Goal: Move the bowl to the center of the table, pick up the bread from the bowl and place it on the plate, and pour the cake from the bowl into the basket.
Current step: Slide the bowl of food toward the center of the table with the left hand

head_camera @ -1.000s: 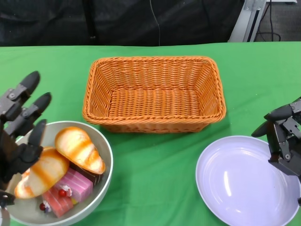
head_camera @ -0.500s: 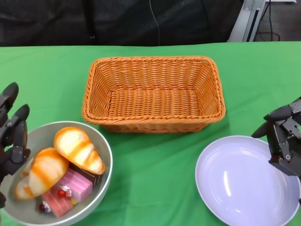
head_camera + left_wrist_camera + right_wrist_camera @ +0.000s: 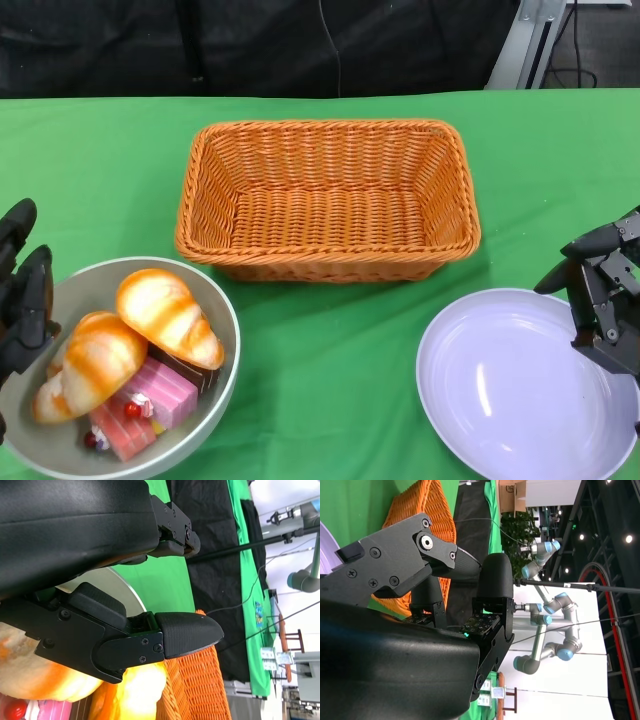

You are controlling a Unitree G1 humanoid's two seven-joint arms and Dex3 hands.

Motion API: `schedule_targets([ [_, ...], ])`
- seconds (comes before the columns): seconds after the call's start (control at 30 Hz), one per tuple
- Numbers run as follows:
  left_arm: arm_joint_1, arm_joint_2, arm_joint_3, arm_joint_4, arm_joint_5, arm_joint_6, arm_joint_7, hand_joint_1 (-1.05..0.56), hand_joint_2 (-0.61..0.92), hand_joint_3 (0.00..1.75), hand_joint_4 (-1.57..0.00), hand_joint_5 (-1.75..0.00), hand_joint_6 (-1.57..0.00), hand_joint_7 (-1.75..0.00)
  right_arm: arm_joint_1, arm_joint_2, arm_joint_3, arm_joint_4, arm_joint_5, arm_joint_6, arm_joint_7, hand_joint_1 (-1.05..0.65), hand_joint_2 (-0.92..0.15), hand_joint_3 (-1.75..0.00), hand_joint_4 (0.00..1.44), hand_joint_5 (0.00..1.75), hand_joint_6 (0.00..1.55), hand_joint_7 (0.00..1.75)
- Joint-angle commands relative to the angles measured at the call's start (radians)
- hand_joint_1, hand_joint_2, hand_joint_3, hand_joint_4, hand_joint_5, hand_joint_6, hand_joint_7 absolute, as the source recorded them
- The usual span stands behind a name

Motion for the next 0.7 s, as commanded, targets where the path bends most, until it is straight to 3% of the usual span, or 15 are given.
schedule_targets([
  [0.03,0.002,0.017,-0.001,-0.013,-0.011,0.043,-0.012,-0.92,0.92,0.75,-0.21,0.00,-0.18,0.00,-0.003,-0.012,-0.014,-0.001,0.010,-0.001,0.001,-0.13,-0.67,-0.90,0.74,1.65,0.68,1.28],
  [0.47,-0.003,0.035,-0.015,-0.017,0.024,0.132,0.009,-0.93,0.92,0.74,-0.22,-0.01,-0.19,0.00,0.001,-0.014,-0.013,-0.005,0.006,0.001,0.000,-0.12,-0.66,-0.91,0.75,1.64,0.68,1.29],
  [0.7,-0.001,0.030,0.003,-0.022,0.020,0.103,0.020,-0.94,0.92,0.74,-0.22,0.00,-0.18,0.00,0.000,-0.009,-0.013,-0.006,0.006,0.001,-0.007,-0.12,-0.66,-0.91,0.76,1.63,0.69,1.28],
])
